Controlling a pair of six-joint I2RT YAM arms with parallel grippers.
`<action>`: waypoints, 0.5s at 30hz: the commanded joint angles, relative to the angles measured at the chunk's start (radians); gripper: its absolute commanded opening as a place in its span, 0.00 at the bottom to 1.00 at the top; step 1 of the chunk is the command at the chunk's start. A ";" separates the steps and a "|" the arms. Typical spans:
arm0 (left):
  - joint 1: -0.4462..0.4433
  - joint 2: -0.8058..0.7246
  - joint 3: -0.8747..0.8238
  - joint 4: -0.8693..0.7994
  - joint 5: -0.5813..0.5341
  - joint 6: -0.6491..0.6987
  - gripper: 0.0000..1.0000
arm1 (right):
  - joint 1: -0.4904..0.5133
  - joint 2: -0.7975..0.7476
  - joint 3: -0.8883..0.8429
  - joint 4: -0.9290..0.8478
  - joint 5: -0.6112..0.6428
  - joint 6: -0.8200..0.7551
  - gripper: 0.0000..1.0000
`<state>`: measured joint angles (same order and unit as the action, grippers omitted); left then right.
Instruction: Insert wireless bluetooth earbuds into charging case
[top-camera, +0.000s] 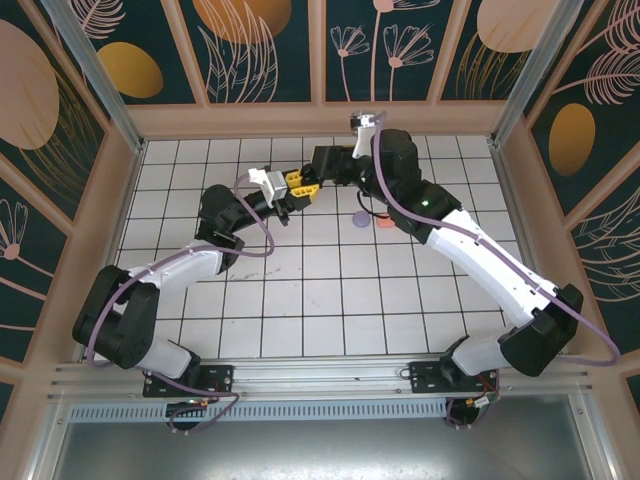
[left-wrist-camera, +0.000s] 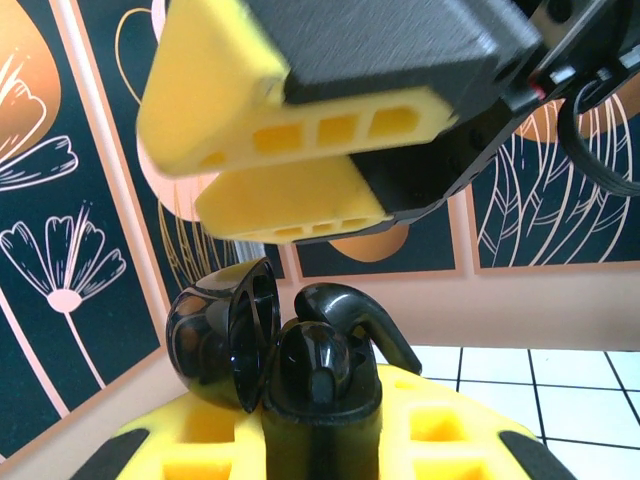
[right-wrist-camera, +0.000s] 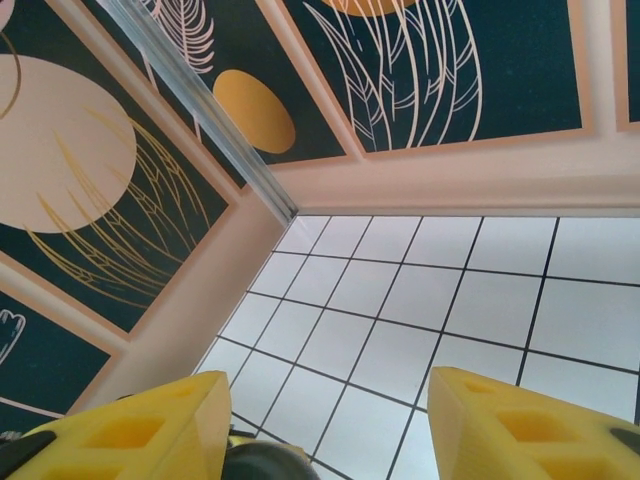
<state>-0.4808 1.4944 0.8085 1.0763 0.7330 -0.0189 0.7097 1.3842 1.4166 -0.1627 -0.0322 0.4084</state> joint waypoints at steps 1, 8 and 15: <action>-0.003 0.023 -0.012 0.092 0.016 -0.049 0.00 | -0.014 -0.059 -0.022 0.011 -0.009 0.029 0.56; -0.002 0.052 -0.030 0.122 0.014 -0.058 0.00 | -0.033 -0.095 -0.031 -0.078 -0.074 -0.036 0.54; -0.002 0.070 -0.027 0.111 0.029 -0.046 0.00 | -0.038 -0.063 0.043 -0.286 -0.210 -0.192 0.46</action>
<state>-0.4808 1.5555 0.7849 1.1339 0.7341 -0.0578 0.6792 1.3151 1.4097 -0.3389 -0.1608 0.3035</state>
